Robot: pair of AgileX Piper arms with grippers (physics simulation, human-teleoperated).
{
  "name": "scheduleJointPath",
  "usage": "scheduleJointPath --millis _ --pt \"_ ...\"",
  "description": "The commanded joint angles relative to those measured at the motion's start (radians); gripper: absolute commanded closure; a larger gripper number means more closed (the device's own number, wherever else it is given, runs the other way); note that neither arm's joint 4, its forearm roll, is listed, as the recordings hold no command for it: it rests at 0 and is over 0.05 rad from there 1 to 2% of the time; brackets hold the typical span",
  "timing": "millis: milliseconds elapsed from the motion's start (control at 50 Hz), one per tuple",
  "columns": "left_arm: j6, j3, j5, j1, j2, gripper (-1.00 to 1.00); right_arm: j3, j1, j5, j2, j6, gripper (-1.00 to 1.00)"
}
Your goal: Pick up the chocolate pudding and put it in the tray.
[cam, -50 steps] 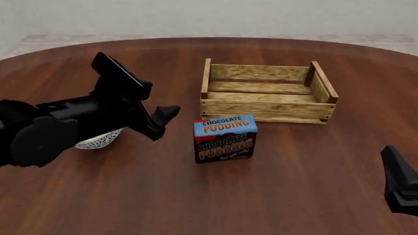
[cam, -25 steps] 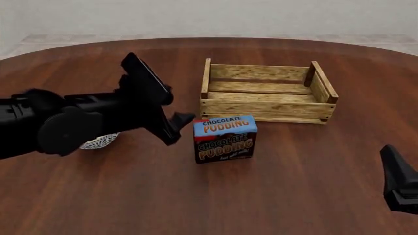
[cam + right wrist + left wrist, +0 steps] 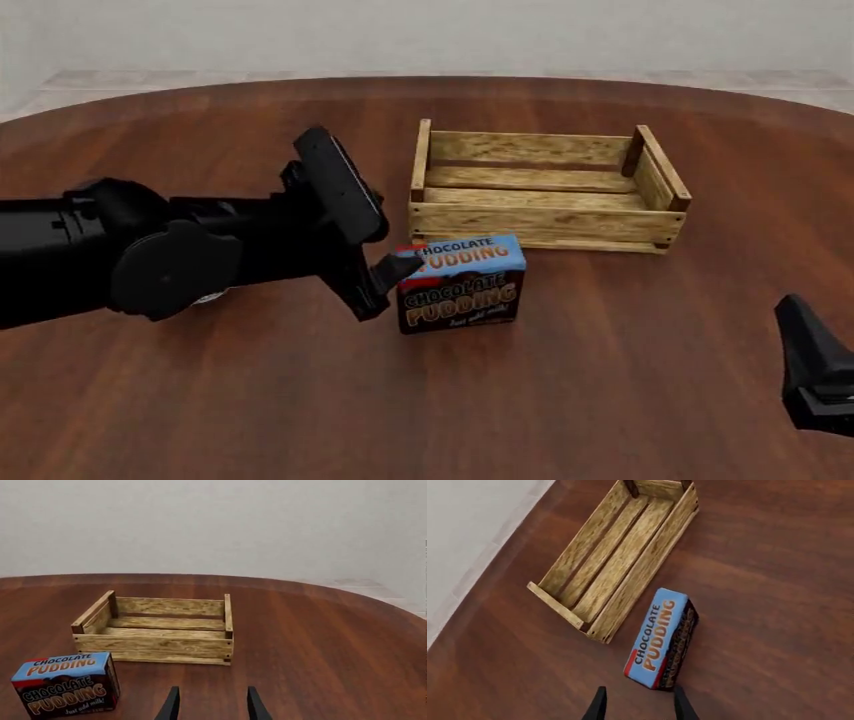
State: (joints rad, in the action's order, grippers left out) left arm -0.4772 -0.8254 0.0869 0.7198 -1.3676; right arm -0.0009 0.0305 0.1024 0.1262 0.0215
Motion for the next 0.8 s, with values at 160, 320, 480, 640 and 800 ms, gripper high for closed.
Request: scheduleJointPath --millis 160,320,480,640,800 --pt "-0.073 0.02 0.029 0.034 -0.009 -1.0 0.0 -0.001 0.004 0.005 0.01 -1.0" --pt "-0.093 0.042 0.021 0.044 -0.01 -1.0 -0.002 0.0 -0.004 -0.002 0.014 -1.0" --pt "-0.138 0.046 0.016 0.023 -0.024 -1.0 -0.006 -0.001 0.0 0.007 0.018 -1.0" --pt "-0.175 0.05 0.015 -0.004 -0.025 -1.0 -0.01 -0.001 -0.009 0.003 0.018 -1.0" --pt "-0.216 0.052 0.002 -0.04 -0.039 -1.0 -0.012 -0.001 -0.008 0.007 0.017 -1.0"
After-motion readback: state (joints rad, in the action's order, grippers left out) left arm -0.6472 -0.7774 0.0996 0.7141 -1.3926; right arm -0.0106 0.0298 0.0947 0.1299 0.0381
